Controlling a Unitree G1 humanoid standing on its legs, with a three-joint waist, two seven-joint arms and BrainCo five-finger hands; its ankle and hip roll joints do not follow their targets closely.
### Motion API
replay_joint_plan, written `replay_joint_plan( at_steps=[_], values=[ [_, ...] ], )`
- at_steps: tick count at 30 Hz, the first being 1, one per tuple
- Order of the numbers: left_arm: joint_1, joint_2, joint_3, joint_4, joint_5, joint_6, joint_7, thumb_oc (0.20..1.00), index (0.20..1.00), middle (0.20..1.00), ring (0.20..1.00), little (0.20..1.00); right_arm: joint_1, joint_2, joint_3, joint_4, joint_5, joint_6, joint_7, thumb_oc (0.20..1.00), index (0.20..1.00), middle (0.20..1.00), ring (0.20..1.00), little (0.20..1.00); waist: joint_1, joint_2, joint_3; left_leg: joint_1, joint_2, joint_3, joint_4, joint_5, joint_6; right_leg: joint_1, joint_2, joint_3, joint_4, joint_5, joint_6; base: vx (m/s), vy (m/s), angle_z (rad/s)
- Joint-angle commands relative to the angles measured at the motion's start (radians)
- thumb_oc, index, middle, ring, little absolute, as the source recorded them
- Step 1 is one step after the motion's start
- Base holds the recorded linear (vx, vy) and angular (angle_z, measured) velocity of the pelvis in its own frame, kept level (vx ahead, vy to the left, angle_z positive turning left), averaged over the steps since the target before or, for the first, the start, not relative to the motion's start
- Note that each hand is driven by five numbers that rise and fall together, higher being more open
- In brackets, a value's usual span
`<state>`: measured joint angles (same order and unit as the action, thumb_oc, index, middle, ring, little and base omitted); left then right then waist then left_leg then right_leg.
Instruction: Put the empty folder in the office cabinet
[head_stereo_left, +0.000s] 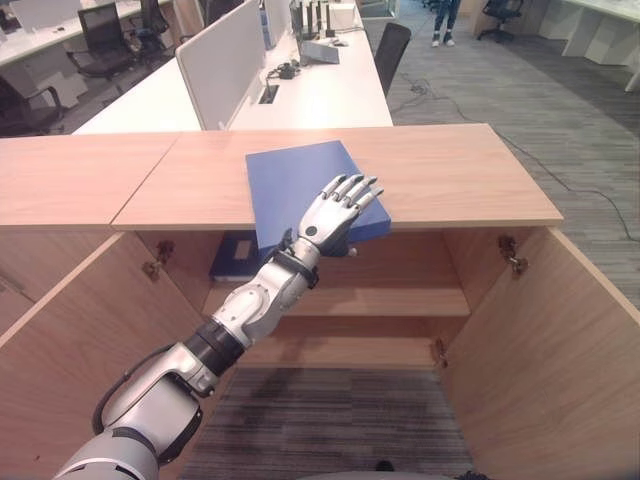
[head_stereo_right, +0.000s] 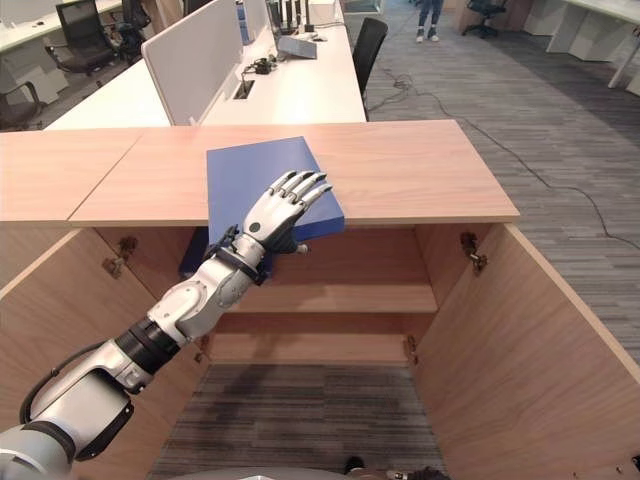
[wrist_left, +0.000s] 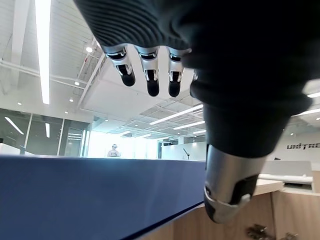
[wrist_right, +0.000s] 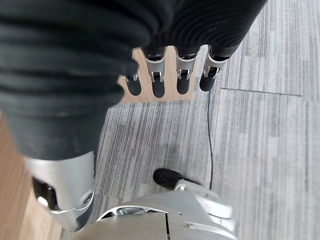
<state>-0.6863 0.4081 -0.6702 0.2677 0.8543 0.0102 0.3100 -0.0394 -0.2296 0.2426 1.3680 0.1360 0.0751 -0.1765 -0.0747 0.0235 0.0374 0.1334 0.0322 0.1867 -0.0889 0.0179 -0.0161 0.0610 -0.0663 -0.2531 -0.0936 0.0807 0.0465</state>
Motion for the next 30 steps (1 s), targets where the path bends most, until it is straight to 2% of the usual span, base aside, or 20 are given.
replay_joint_plan(
  at_steps=[1,7,16,30],
  values=[
    [-0.257,-0.004,-0.026,0.119,0.086,0.041,0.052,1.000,1.000,1.000,1.000,1.000,-0.045,-0.012,0.048,0.055,-0.004,-0.005,-0.014,1.000,1.000,1.000,1.000,1.000,0.002,-0.051,0.009,0.027,0.005,-0.014,0.002,-0.093,-0.024,0.060,-0.031,0.018,0.006,-0.047,0.097,0.00,0.000,0.00],
    [-0.255,-0.016,-0.025,0.169,0.114,0.072,0.049,1.000,1.000,1.000,1.000,1.000,-0.046,-0.010,0.047,0.059,0.004,-0.004,-0.014,1.000,1.000,1.000,1.000,1.000,0.002,-0.048,0.011,0.028,0.003,-0.014,0.002,-0.093,-0.023,0.060,-0.032,0.016,0.006,-0.046,0.096,0.00,0.000,0.00],
    [-0.174,-0.048,0.064,0.249,0.066,0.152,0.068,1.000,1.000,1.000,1.000,1.000,-0.047,0.004,0.044,0.048,0.010,0.000,-0.025,1.000,1.000,1.000,1.000,1.000,0.004,-0.054,0.015,0.030,0.004,-0.016,0.002,-0.092,-0.023,0.064,-0.031,0.014,0.006,-0.047,0.092,0.00,0.000,0.00],
    [-0.015,-0.066,0.196,0.187,-0.108,0.164,0.092,1.000,1.000,1.000,1.000,1.000,-0.041,0.021,0.034,0.039,0.017,0.012,-0.033,1.000,1.000,1.000,1.000,1.000,0.016,-0.062,0.019,0.033,0.004,-0.018,0.002,-0.089,-0.023,0.069,-0.028,0.015,0.006,-0.048,0.086,0.00,0.000,0.00]
  ],
)
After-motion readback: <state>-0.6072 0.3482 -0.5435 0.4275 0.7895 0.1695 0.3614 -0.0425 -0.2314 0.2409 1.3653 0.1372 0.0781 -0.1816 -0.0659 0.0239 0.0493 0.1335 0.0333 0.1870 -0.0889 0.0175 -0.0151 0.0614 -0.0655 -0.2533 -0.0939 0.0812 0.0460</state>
